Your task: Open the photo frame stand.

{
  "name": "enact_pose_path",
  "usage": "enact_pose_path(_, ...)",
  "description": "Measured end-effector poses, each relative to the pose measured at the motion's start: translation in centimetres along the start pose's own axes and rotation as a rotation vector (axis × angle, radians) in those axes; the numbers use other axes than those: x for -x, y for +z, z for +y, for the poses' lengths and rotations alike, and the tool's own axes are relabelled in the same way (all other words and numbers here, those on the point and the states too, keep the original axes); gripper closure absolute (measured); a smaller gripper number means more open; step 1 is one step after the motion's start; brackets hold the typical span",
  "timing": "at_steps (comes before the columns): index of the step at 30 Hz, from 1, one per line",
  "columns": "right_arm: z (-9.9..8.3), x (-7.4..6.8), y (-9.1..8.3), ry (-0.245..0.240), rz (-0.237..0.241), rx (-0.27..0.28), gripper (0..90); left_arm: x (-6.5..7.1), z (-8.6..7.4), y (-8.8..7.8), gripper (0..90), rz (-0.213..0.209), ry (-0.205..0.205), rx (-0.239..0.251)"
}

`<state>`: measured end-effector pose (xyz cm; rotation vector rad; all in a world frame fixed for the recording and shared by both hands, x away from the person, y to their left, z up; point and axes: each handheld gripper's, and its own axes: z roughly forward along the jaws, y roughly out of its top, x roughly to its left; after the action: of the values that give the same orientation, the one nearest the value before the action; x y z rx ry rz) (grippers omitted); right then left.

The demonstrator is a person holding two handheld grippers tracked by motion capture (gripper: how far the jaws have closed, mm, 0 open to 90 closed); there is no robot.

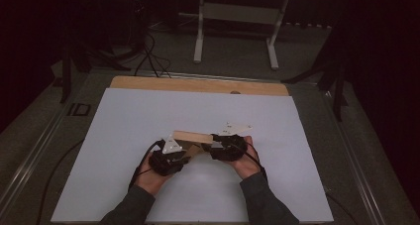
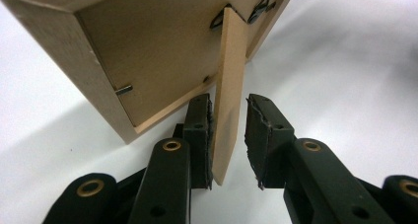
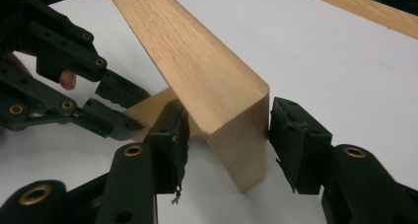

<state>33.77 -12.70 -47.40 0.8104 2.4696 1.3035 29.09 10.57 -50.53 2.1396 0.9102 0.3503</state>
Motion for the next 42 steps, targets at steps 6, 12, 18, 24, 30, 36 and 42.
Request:
enact_pose_path(6, -0.3, -0.5, -0.3, -0.021, 0.003, 0.000, 48.8, 0.2, -0.3, -0.1, 70.6, -0.006, 0.003, -0.009)
enact_pose_path(12, -0.9, -0.9, -0.6, -0.028, 0.014, -0.001, 48.5, 0.2, -0.7, -0.4, 70.3, -0.005, 0.004, -0.012)
enact_pose_path(18, -1.2, -1.0, -0.9, -0.028, 0.014, -0.005, 46.2, 0.1, -0.8, -0.6, 69.4, -0.001, -0.005, -0.006)
enact_pose_path(24, -1.5, -1.0, -1.2, -0.028, 0.008, -0.011, 44.4, 0.0, -1.0, -1.0, 68.3, -0.001, -0.014, -0.001)
enact_pose_path(30, -1.6, -1.2, -1.0, -0.042, 0.008, -0.017, 43.6, -0.1, -1.1, -1.4, 66.5, 0.000, -0.030, 0.019)
enact_pose_path(36, -1.7, -1.3, -1.0, -0.050, 0.007, -0.025, 43.0, -0.2, -1.1, -1.8, 65.9, -0.001, -0.031, 0.027)
enact_pose_path(42, -2.0, -1.1, -1.2, -0.045, 0.000, -0.025, 42.5, -0.4, -1.1, -1.8, 65.8, -0.001, -0.042, 0.031)
